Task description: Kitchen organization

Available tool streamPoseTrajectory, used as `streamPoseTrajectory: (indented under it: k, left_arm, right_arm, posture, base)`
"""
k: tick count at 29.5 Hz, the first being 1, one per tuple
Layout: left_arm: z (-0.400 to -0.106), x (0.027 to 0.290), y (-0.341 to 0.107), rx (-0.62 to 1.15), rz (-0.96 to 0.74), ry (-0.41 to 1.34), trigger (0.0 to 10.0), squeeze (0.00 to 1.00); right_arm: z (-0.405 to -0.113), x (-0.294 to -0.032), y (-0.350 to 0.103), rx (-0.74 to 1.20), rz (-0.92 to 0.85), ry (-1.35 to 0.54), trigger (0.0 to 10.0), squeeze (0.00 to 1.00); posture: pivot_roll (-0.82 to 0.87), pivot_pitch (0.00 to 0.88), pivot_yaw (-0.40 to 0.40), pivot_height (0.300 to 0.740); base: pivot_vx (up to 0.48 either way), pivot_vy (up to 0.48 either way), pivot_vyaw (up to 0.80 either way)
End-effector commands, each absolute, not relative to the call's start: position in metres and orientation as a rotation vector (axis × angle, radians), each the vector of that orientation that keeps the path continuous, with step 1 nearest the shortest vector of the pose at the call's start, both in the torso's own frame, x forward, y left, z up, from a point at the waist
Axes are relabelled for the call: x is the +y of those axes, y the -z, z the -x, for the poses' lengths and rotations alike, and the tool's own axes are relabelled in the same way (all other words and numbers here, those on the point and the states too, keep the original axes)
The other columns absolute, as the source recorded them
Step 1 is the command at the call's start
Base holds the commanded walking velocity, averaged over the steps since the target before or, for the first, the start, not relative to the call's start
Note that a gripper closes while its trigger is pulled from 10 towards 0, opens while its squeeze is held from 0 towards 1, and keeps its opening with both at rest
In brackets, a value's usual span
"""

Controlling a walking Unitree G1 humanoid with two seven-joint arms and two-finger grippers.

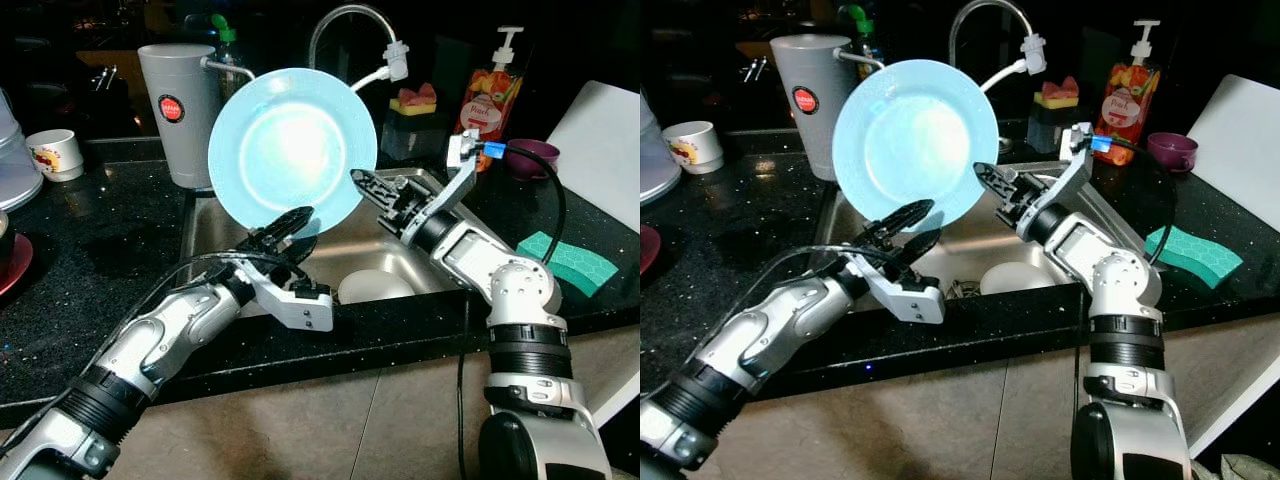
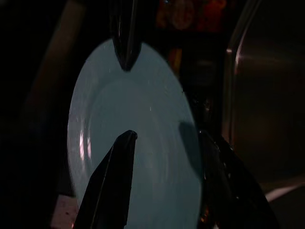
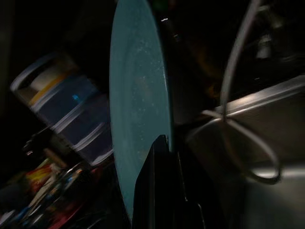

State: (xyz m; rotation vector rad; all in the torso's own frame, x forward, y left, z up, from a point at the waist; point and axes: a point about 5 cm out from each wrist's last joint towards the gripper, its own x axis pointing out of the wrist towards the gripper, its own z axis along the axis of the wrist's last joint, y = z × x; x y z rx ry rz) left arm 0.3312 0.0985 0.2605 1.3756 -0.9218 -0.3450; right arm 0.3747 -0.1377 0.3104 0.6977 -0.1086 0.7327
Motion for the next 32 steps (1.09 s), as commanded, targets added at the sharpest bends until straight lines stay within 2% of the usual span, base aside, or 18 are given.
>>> streamPoseTrajectory:
  k: [1,2,3,5,6,8,9,10,11,14,18,19,20,21,23,27,28,32]
  left_arm:
    - [-0.328,0.099,-0.259,-0.89,-1.314,0.364,10.0,0.0]
    - [-0.326,0.1,-0.257,-0.843,-1.261,0.4,10.0,0.0]
    - [-0.326,0.1,-0.257,-0.843,-1.261,0.4,10.0,0.0]
    - [-0.322,0.099,-0.248,-0.676,-1.108,0.513,10.0,0.0]
    - [-0.322,0.099,-0.248,-0.676,-1.108,0.513,10.0,0.0]
    - [-0.325,0.098,-0.238,-0.469,-0.894,0.562,10.0,0.0]
    - [-0.325,0.098,-0.238,-0.469,-0.894,0.562,10.0,0.0]
    - [-0.329,0.099,-0.239,-0.382,-0.751,0.541,10.0,0.0]
    - [-0.329,0.099,-0.239,-0.382,-0.751,0.541,10.0,0.0]
    - [-0.348,0.11,-0.256,-0.212,-0.372,0.429,10.0,0.0]
    - [-0.352,0.113,-0.26,-0.187,-0.308,0.409,10.0,0.0]
    - [-0.363,0.127,-0.265,-0.104,-0.133,0.322,10.0,0.0]
    - [-0.363,0.127,-0.265,-0.104,-0.133,0.322,10.0,0.0]
    - [-0.37,0.136,-0.266,-0.046,-0.02,0.266,10.0,0.0]
    - [-0.373,0.149,-0.265,0.023,0.054,0.199,10.0,0.0]
    - [-0.372,0.151,-0.264,0.039,0.054,0.188,10.0,0.0]
    - [-0.371,0.152,-0.263,0.055,0.065,0.176,10.0,0.0]
    - [-0.368,0.154,-0.265,0.088,0.063,0.12,10.0,0.0]
  right_arm:
    - [-0.38,-0.15,-0.302,-0.113,-0.685,-0.636,10.0,0.0]
    - [-0.386,-0.158,-0.295,-0.108,-0.679,-0.555,10.0,0.0]
    - [-0.386,-0.158,-0.295,-0.108,-0.679,-0.555,10.0,0.0]
    - [-0.397,-0.173,-0.277,-0.076,-0.658,-0.371,10.0,0.0]
    - [-0.397,-0.173,-0.277,-0.076,-0.658,-0.371,10.0,0.0]
    - [-0.404,-0.182,-0.257,-0.016,-0.598,-0.235,10.0,0.0]
    - [-0.404,-0.182,-0.257,-0.016,-0.598,-0.235,10.0,0.0]
    - [-0.405,-0.183,-0.247,0.026,-0.545,-0.197,10.0,0.0]
    - [-0.405,-0.183,-0.247,0.026,-0.545,-0.197,10.0,0.0]
    - [-0.404,-0.179,-0.227,0.098,-0.405,-0.165,10.0,0.0]
    - [-0.404,-0.178,-0.224,0.106,-0.383,-0.164,10.0,0.0]
    - [-0.404,-0.175,-0.22,0.107,-0.323,-0.171,10.0,1.0]
    - [-0.404,-0.175,-0.22,0.107,-0.323,-0.171,10.0,1.0]
    - [-0.403,-0.172,-0.22,0.089,-0.3,-0.19,10.0,1.0]
    - [-0.4,-0.163,-0.244,-0.097,-0.275,-0.261,10.0,1.0]
    - [-0.398,-0.161,-0.256,-0.174,-0.281,-0.282,10.0,1.0]
    - [-0.394,-0.159,-0.269,-0.257,-0.28,-0.293,10.0,0.0]
    - [-0.369,-0.143,-0.304,-0.47,-0.216,-0.309,10.0,0.0]
  posture:
    - [0.15,0.113,-0.035,0.74]
    - [0.15,0.113,-0.035,0.74]
    - [0.15,0.113,-0.035,0.74]
    - [0.15,0.113,-0.035,0.74]
    - [0.15,0.113,-0.035,0.74]
    - [0.15,0.113,-0.035,0.74]
    - [0.15,0.113,-0.035,0.74]
    - [0.15,0.113,-0.035,0.74]
    - [0.15,0.113,-0.035,0.74]
    - [0.16,0.111,-0.037,0.74]
    - [0.16,0.111,-0.037,0.74]
    - [0.16,0.11,-0.036,0.74]
    - [0.16,0.11,-0.036,0.74]
    - [0.16,0.112,-0.031,0.74]
    - [0.16,0.116,-0.029,0.74]
    - [0.16,0.116,-0.029,0.74]
    - [0.15,0.124,-0.028,0.74]
    - [0.15,0.136,-0.031,0.74]
  base:
    - [0.0,0.0,0.0]
    - [0.0,0.0,0.0]
    - [0.0,0.0,0.0]
    - [0.0,0.0,0.0]
    - [0.0,0.0,0.0]
    - [0.0,0.0,0.0]
    - [0.0,0.0,0.0]
    - [0.0,0.0,0.0]
    - [0.0,0.0,0.0]
    - [0.0,0.0,0.0]
    - [0.0,0.0,0.0]
    - [0.0,0.0,0.0]
    - [0.0,0.0,0.0]
    - [0.0,0.0,0.0]
    - [0.0,0.0,0.0]
    - [0.0,0.0,0.0]
    - [0.0,0.0,0.0]
    - [0.0,0.0,0.0]
